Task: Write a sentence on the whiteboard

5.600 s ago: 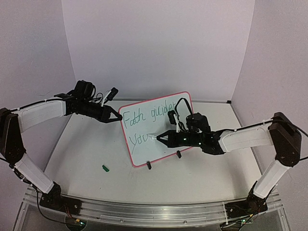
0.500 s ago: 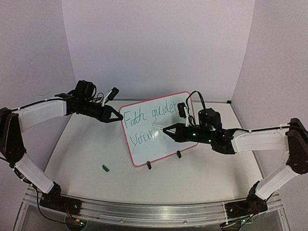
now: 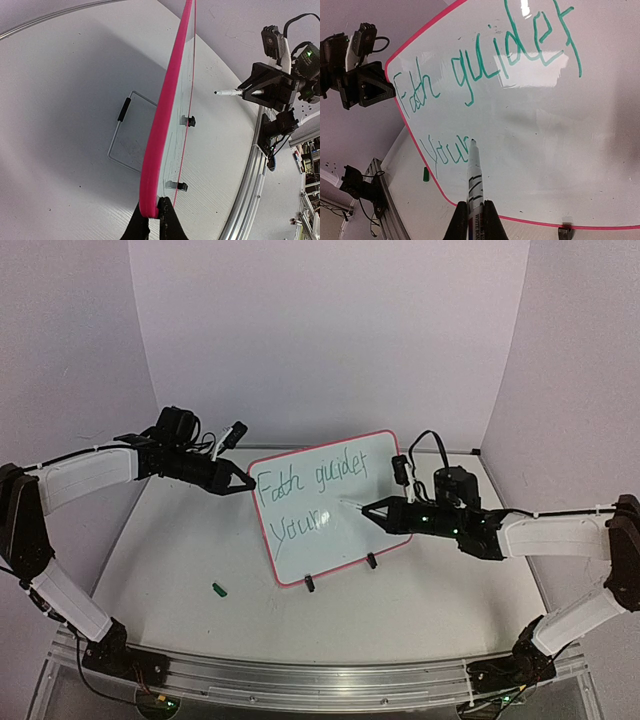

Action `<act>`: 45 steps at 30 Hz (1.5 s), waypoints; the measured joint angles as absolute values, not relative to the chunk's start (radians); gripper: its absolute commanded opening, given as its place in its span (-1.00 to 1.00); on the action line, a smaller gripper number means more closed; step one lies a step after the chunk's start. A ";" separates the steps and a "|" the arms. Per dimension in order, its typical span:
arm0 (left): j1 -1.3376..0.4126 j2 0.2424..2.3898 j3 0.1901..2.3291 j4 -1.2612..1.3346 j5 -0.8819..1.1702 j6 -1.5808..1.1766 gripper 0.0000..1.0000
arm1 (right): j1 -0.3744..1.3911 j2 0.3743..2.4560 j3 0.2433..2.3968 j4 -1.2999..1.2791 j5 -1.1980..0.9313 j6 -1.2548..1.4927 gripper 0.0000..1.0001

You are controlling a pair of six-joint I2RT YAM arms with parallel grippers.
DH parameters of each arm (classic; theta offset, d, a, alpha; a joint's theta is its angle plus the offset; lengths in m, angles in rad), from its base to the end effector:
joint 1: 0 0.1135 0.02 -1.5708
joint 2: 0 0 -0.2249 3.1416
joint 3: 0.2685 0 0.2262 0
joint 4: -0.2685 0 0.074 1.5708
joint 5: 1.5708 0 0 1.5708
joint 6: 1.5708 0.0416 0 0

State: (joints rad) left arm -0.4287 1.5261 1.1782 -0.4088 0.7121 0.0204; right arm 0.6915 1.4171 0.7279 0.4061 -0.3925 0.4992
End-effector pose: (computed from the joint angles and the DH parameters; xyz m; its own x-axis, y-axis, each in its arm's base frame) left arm 0.2726 -0.1545 0.2478 -0.6090 0.2953 -0.7361 0.7594 0.4851 -0.4337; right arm 0.2209 0.2036 0.2120 -0.6064 0.0722 -0.7919 -0.6627 0.5045 0.5535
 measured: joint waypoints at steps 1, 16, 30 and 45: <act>-0.429 1.526 1.178 -0.409 0.712 0.020 -1.00 | 0.689 1.417 0.728 0.405 -0.398 0.497 -1.00; -0.433 1.526 1.179 -0.403 0.707 0.020 -1.00 | 0.683 1.511 0.745 0.418 -0.466 0.494 -1.00; -0.438 1.526 1.179 -0.400 0.706 0.021 -1.00 | 0.662 1.575 0.785 0.456 -0.455 0.515 -1.00; -0.439 1.526 1.179 -0.398 0.705 0.020 -1.00 | 0.645 1.576 0.774 0.470 -0.447 0.546 -1.00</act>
